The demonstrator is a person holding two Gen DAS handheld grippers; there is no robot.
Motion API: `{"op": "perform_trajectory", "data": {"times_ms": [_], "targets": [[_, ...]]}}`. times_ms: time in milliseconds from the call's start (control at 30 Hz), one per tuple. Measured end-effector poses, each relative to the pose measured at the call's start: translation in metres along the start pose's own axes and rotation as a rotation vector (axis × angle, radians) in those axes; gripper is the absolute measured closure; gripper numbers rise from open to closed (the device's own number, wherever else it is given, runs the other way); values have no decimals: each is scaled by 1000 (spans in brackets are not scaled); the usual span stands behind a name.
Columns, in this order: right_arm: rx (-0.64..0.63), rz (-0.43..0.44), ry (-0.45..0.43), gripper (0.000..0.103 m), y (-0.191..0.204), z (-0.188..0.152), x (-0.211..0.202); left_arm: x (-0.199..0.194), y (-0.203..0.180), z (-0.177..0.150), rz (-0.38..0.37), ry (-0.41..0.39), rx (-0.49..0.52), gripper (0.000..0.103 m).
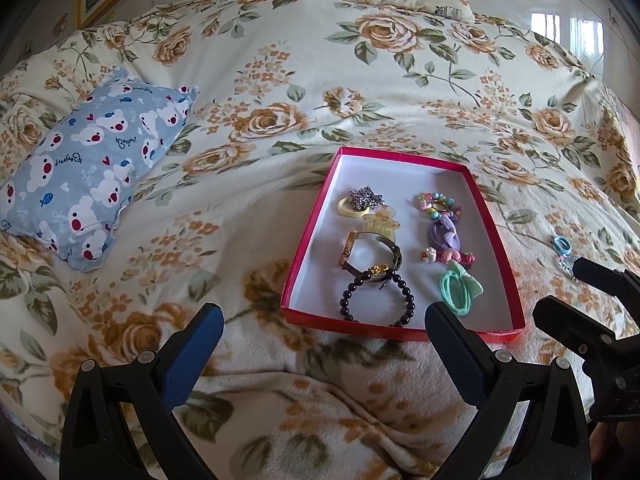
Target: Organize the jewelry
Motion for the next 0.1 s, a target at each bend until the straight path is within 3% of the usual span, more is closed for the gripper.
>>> {"op": "perform_trajectory", "data": {"times_ms": [100], "targets": [[9, 0, 5, 0, -3, -1, 1, 4, -3, 0, -5, 9, 6, 1]]}}
Point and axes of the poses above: each gripper's, at about its wrist camera, not at the fingertips, and x roughly the way its jaws point, y to its left, z to its top, the point moved 5 cm from there along x, roughly the way its jaws point, and after that the axes turned 7 degrees about -x, right-handed, at the moved point
